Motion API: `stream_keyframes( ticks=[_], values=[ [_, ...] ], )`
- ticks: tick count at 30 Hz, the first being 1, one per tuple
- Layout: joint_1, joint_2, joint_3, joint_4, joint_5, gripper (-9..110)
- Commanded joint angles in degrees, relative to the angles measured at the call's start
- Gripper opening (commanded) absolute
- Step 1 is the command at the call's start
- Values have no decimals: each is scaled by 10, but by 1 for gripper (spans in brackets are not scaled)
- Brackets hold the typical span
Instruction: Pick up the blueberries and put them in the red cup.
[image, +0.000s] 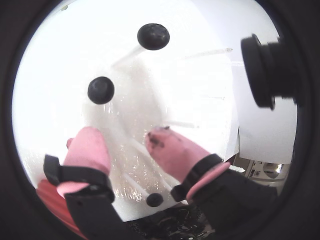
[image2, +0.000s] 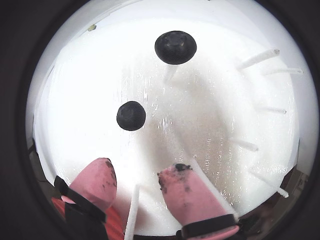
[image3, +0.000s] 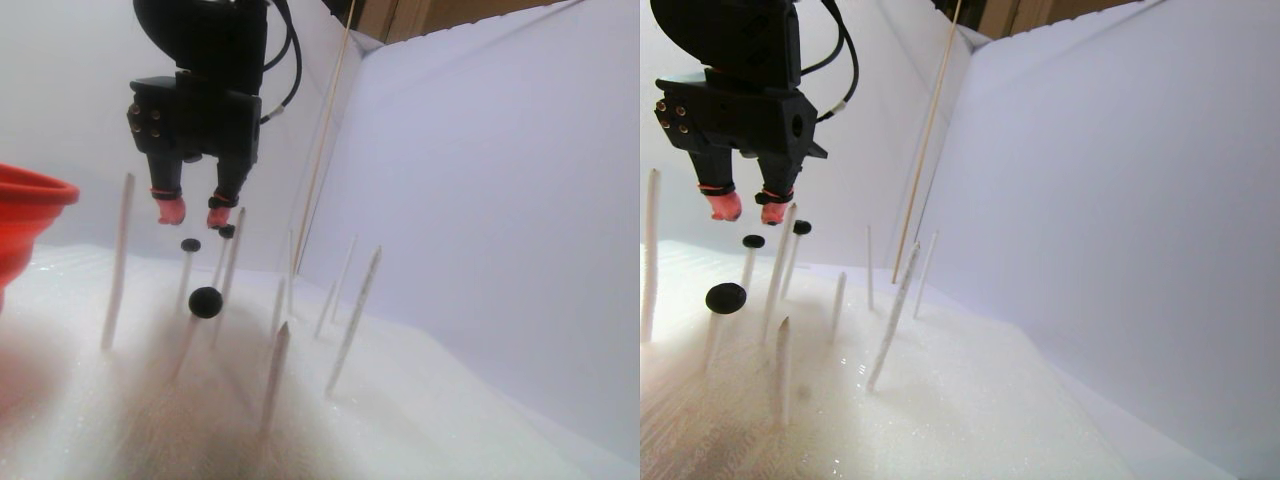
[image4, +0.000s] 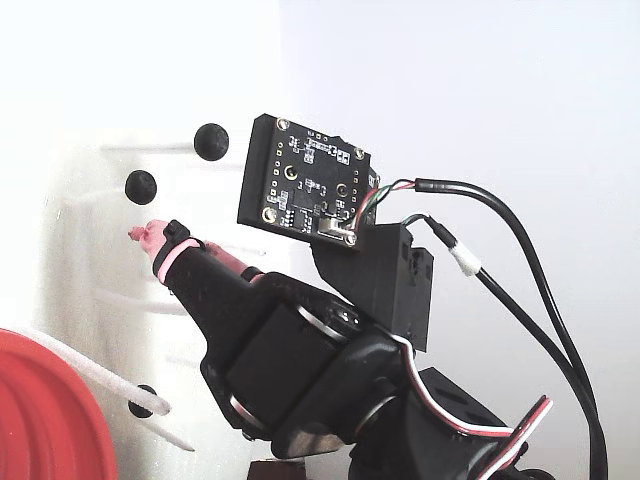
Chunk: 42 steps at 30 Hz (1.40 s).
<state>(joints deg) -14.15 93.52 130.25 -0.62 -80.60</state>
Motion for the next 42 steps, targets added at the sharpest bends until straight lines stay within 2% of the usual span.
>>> stream_keyframes(
  ticks=[1, 42],
  values=[
    [21, -2, -48, -23, -4, 18],
    [-15, -131, -116, -122, -4, 18]
  ],
)
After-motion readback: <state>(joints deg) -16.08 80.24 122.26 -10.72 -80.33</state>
